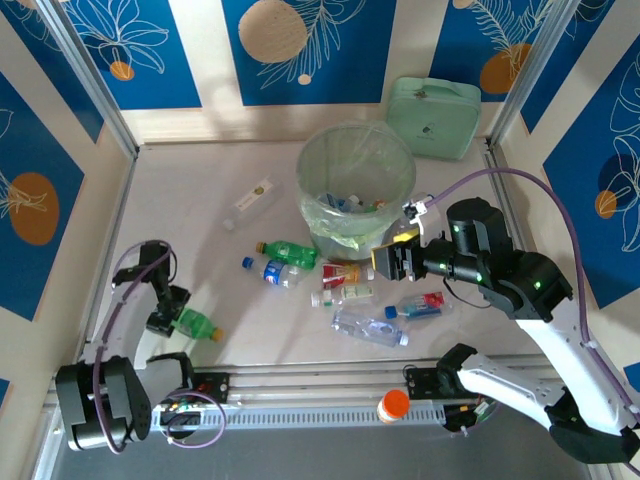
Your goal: Put the plastic bottles in the bin
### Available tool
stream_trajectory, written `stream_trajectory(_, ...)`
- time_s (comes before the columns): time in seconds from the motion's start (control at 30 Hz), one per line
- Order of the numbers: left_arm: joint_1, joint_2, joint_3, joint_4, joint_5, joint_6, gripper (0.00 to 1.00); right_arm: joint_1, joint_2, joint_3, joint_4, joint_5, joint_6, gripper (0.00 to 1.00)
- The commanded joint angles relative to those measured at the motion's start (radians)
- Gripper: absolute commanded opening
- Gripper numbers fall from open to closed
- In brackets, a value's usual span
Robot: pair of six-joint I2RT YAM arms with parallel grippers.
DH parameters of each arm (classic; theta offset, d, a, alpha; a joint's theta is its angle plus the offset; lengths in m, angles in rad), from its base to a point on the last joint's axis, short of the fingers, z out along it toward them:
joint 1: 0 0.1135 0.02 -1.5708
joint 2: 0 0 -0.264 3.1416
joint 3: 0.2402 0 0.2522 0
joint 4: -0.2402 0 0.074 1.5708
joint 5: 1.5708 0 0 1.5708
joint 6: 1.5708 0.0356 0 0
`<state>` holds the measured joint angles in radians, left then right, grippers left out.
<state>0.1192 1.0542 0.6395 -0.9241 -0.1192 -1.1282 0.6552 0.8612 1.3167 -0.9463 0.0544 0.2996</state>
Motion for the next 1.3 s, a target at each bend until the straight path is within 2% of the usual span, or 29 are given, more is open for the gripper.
stream_trajectory(0.0,-0.041,-0.030,0.072,-0.033,0.043,-0.002,0.46,0.008,-0.003,0.022,0.017,-0.010,0.012,0.69)
stream_trajectory(0.17,-0.119,-0.076,0.170,0.014,0.088,0.031,0.46,0.007,0.013,0.017,0.048,-0.011,0.023,0.69)
stream_trajectory(0.37,-0.174,-0.146,0.247,0.233,0.258,0.160,0.45,0.008,0.061,0.028,0.105,-0.047,0.036,0.69)
stream_trajectory(0.5,-0.183,-0.175,0.261,0.436,0.435,0.195,0.47,0.008,0.110,0.043,0.163,-0.144,0.041,0.69)
stream_trajectory(0.6,-0.198,-0.182,0.250,0.633,0.554,0.139,0.47,0.009,0.168,0.097,0.176,-0.180,0.068,0.69)
stream_trajectory(0.67,-0.213,-0.182,0.255,0.742,0.593,0.104,0.47,0.015,0.213,0.144,0.178,-0.215,0.070,0.71)
stream_trajectory(0.83,-0.256,-0.147,0.286,1.031,0.646,0.002,0.46,0.009,0.311,0.201,0.292,-0.383,0.144,0.79)
stream_trajectory(0.97,-0.319,-0.077,0.348,1.219,0.671,-0.041,0.46,0.015,0.426,0.311,0.339,-0.443,0.206,1.00)
stream_trajectory(1.1,-0.378,0.006,0.400,1.366,0.703,-0.083,0.46,0.016,0.546,0.469,0.272,-0.462,0.212,0.99)
stream_trajectory(1.27,-0.446,0.081,0.471,1.413,0.726,-0.058,0.46,0.006,0.641,0.568,0.280,-0.550,0.228,0.99)
